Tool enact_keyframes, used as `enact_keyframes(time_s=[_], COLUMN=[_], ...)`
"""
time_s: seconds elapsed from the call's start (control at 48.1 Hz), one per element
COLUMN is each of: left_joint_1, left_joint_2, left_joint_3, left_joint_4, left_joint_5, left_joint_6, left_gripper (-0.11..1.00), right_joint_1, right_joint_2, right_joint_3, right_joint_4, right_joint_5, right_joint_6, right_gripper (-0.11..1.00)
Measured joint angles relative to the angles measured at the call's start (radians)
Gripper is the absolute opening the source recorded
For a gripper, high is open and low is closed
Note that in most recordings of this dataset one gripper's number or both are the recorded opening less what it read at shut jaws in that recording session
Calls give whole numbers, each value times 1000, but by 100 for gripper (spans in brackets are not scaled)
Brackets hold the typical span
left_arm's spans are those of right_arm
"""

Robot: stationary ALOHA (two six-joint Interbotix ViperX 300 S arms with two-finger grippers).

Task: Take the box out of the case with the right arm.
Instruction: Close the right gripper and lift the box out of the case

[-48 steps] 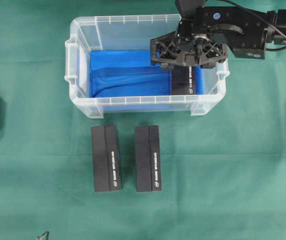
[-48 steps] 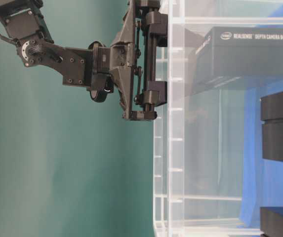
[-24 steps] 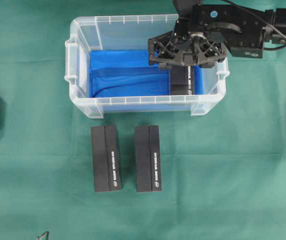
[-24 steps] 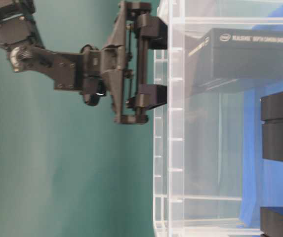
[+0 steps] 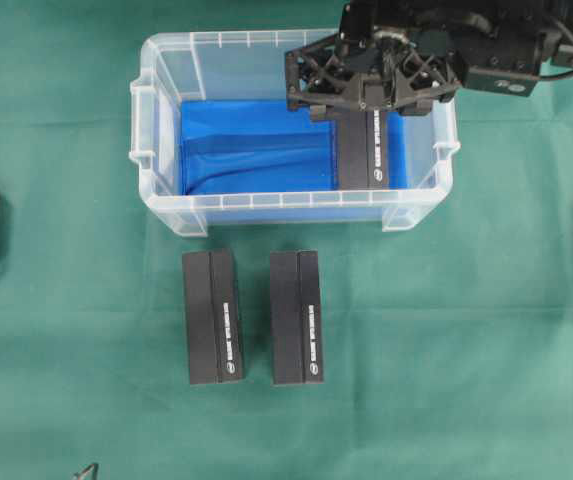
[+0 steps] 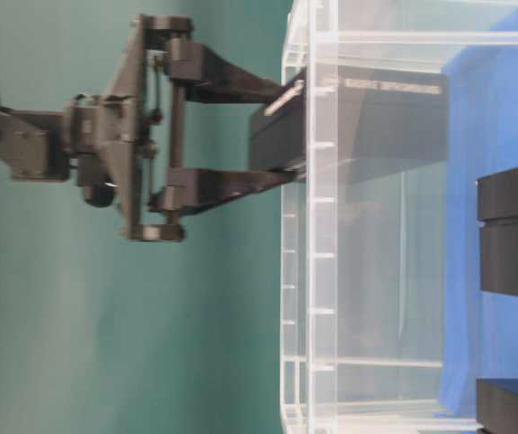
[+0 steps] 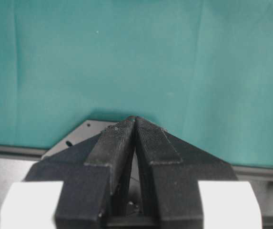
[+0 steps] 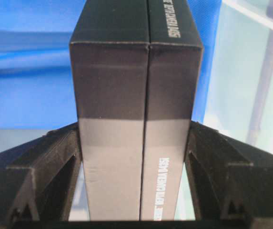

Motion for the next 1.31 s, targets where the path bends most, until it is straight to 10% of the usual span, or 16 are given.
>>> enact_keyframes(time_s=[0.79, 1.309], left_joint_1=[0, 0], left_joint_2=[-12, -11], left_joint_3=[0, 0], left_joint_4=[0, 0], left_joint_5=[0, -2], left_joint_6=[0, 0], left_gripper=[0, 0], right_joint_1=[25, 37], right_joint_2=[-25, -25], right_joint_3=[-296, -319], right_joint_4=[-38, -51], right_joint_5=[327, 347], right_joint_6=[2, 3], right_gripper=[65, 65])
